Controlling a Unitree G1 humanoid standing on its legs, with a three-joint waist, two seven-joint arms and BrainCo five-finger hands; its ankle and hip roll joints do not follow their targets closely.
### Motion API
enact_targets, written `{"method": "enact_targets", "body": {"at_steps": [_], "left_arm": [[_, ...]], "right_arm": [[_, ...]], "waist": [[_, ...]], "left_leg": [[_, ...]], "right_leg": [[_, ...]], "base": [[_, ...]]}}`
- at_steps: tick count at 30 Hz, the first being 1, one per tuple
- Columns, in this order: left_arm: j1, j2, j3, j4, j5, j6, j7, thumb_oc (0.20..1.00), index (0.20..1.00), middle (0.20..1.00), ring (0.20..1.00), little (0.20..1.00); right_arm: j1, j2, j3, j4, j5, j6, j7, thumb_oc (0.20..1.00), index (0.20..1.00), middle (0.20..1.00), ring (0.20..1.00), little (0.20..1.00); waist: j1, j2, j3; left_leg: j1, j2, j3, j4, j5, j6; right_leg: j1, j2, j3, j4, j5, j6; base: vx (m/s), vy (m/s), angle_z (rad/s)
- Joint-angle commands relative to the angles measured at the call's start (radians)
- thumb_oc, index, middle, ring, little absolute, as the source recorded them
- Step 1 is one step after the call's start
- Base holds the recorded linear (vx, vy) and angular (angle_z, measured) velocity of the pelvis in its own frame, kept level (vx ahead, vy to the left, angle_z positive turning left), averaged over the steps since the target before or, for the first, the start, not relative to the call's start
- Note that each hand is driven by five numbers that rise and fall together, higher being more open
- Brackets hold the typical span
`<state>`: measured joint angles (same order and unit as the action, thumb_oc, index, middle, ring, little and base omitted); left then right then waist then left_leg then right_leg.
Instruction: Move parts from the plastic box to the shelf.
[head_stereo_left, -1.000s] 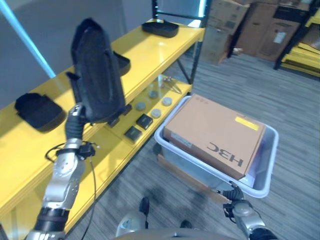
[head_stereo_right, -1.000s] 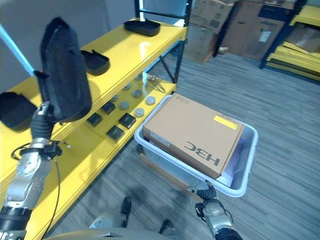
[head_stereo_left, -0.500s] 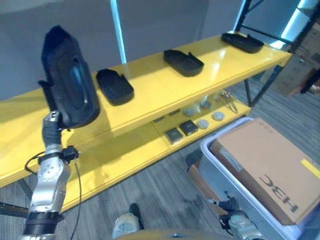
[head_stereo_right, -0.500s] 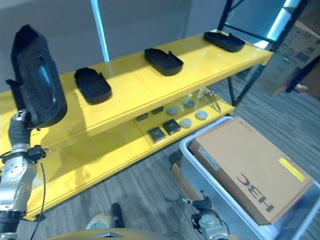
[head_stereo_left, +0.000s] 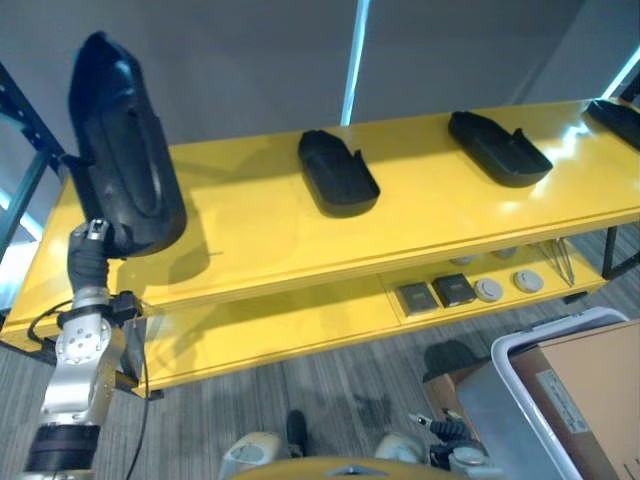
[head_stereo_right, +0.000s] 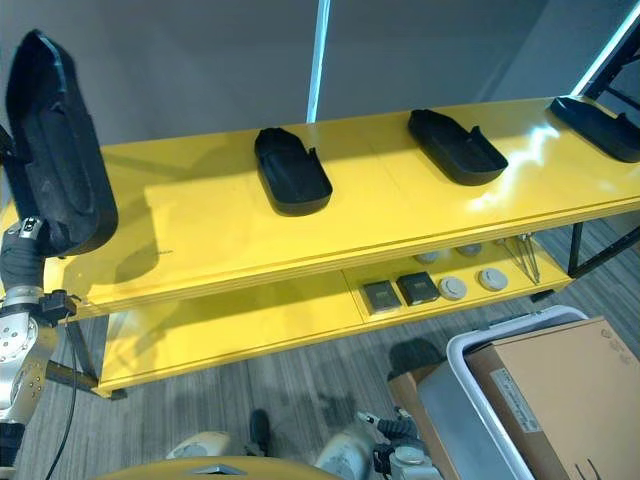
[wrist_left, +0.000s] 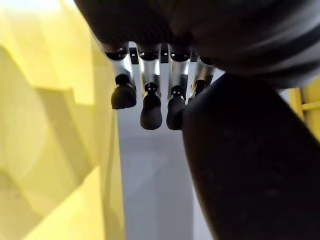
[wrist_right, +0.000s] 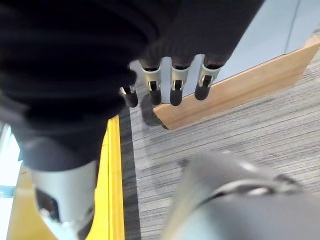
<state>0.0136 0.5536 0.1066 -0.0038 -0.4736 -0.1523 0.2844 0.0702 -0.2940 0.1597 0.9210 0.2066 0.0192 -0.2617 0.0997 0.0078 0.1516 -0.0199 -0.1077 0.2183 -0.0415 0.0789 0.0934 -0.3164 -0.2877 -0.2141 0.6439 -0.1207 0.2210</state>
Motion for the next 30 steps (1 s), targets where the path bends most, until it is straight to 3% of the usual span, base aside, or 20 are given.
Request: {"method": "enact_targets", "body": {"at_steps": [1, 2, 3, 8, 13, 15, 17, 20, 24, 26, 30], "left_arm": [[-0.088, 0.002, 0.029, -0.053, 0.028, -0.061, 0.042, 0.2, 0.2, 0.2, 0.2, 0.2], [-0.082, -0.012, 0.013, -0.041, 0.038, -0.085, 0.034, 0.2, 0.2, 0.2, 0.2, 0.2], [-0.06, -0.02, 0.017, -0.05, 0.042, -0.096, 0.02, 0.2, 0.2, 0.2, 0.2, 0.2], [-0.046, -0.041, 0.038, -0.099, 0.034, -0.018, -0.005, 0.2, 0.2, 0.2, 0.2, 0.2], [-0.037, -0.046, 0.041, -0.107, 0.03, 0.014, 0.003, 0.2, 0.2, 0.2, 0.2, 0.2], [-0.036, -0.055, 0.041, -0.105, 0.034, 0.025, -0.016, 0.2, 0.2, 0.2, 0.2, 0.2], [-0.047, -0.066, 0.02, -0.102, 0.04, 0.034, -0.033, 0.2, 0.2, 0.2, 0.2, 0.2], [-0.077, -0.075, -0.021, -0.081, 0.054, 0.03, -0.021, 0.2, 0.2, 0.2, 0.2, 0.2], [-0.114, -0.058, -0.052, -0.048, 0.087, 0.021, 0.012, 0.2, 0.2, 0.2, 0.2, 0.2], [-0.125, -0.051, -0.06, -0.036, 0.093, 0.031, 0.012, 0.2, 0.2, 0.2, 0.2, 0.2], [-0.148, -0.015, -0.067, 0.006, 0.139, 0.078, -0.007, 0.2, 0.2, 0.2, 0.2, 0.2]], "right_arm": [[0.009, -0.046, -0.015, -0.003, 0.016, -0.085, 0.028, 1.0, 1.0, 1.0, 1.0, 1.0], [0.021, -0.043, -0.02, -0.011, 0.024, -0.082, 0.022, 1.0, 1.0, 1.0, 1.0, 1.0], [0.027, -0.044, -0.026, -0.031, 0.021, -0.065, 0.024, 1.0, 1.0, 1.0, 1.0, 1.0], [0.031, -0.068, -0.039, 0.011, 0.028, -0.065, 0.035, 1.0, 1.0, 1.0, 1.0, 1.0], [0.033, -0.09, -0.042, 0.002, 0.02, -0.048, 0.043, 1.0, 1.0, 1.0, 1.0, 1.0], [0.045, -0.093, -0.052, -0.007, 0.003, -0.043, 0.047, 1.0, 1.0, 1.0, 1.0, 1.0], [0.055, -0.093, -0.067, -0.011, 0.017, -0.042, 0.034, 1.0, 1.0, 1.0, 1.0, 1.0], [0.059, -0.103, -0.078, -0.01, 0.04, -0.038, 0.028, 1.0, 1.0, 1.0, 1.0, 1.0], [0.066, -0.124, -0.085, -0.003, 0.038, -0.044, 0.046, 1.0, 1.0, 1.0, 1.0, 1.0], [0.065, -0.129, -0.089, 0.0, 0.058, -0.044, 0.042, 1.0, 1.0, 1.0, 1.0, 1.0], [0.09, -0.119, -0.109, -0.019, 0.082, -0.029, 0.05, 1.0, 1.0, 1.0, 1.0, 1.0]], "waist": [[-0.036, 0.021, -0.004], [-0.055, 0.009, 0.002], [-0.055, 0.003, 0.002], [-0.042, -0.017, -0.035], [-0.042, -0.027, -0.052], [-0.055, -0.037, -0.047], [-0.08, -0.041, -0.039], [-0.108, -0.034, -0.029], [-0.129, -0.005, -0.02], [-0.14, 0.006, -0.018], [-0.163, 0.031, -0.022]], "left_leg": [[0.007, 0.034, -0.06, -0.033, -0.057, -0.044], [0.01, 0.023, -0.097, -0.015, -0.07, -0.035], [0.018, 0.034, -0.086, -0.023, -0.07, -0.039], [0.034, 0.059, -0.078, -0.026, -0.056, -0.08], [0.007, 0.071, -0.064, 0.009, -0.059, -0.098], [-0.025, 0.086, -0.018, 0.09, -0.087, -0.107], [-0.045, 0.147, 0.056, 0.144, -0.1, -0.13], [-0.051, 0.229, 0.1, 0.153, -0.078, -0.153], [-0.034, 0.342, 0.074, 0.079, 0.033, -0.186], [-0.018, 0.364, 0.072, 0.064, 0.041, -0.19], [0.041, 0.337, 0.098, 0.01, 0.021, -0.193]], "right_leg": [[0.172, 0.16, -0.068, -0.397, 0.173, -0.059], [0.147, 0.182, -0.018, -0.434, 0.205, -0.052], [0.144, 0.171, -0.021, -0.443, 0.225, -0.051], [0.267, 0.195, -0.068, -0.606, 0.194, -0.083], [0.308, 0.211, -0.061, -0.656, 0.187, -0.1], [0.319, 0.208, -0.065, -0.671, 0.181, -0.109], [0.336, 0.195, -0.084, -0.67, 0.168, -0.108], [0.332, 0.187, -0.103, -0.652, 0.159, -0.117], [0.318, 0.174, -0.094, -0.599, 0.127, -0.136], [0.305, 0.156, -0.092, -0.563, 0.109, -0.138], [0.294, 0.105, -0.095, -0.525, 0.109, -0.108]], "base": [[0.13, -0.287, 0.61], [0.12, -0.217, 0.88], [0.13, -0.229, 1.27], [0.16, -0.176, 0.57], [0.1, -0.105, 0.12], [0.06, -0.116, 0.07], [0.07, -0.018, 0.06], [0.0, 0.057, 0.45], [0.04, 0.217, 0.17], [0.04, 0.287, -0.22], [0.06, 0.283, -0.18]]}}
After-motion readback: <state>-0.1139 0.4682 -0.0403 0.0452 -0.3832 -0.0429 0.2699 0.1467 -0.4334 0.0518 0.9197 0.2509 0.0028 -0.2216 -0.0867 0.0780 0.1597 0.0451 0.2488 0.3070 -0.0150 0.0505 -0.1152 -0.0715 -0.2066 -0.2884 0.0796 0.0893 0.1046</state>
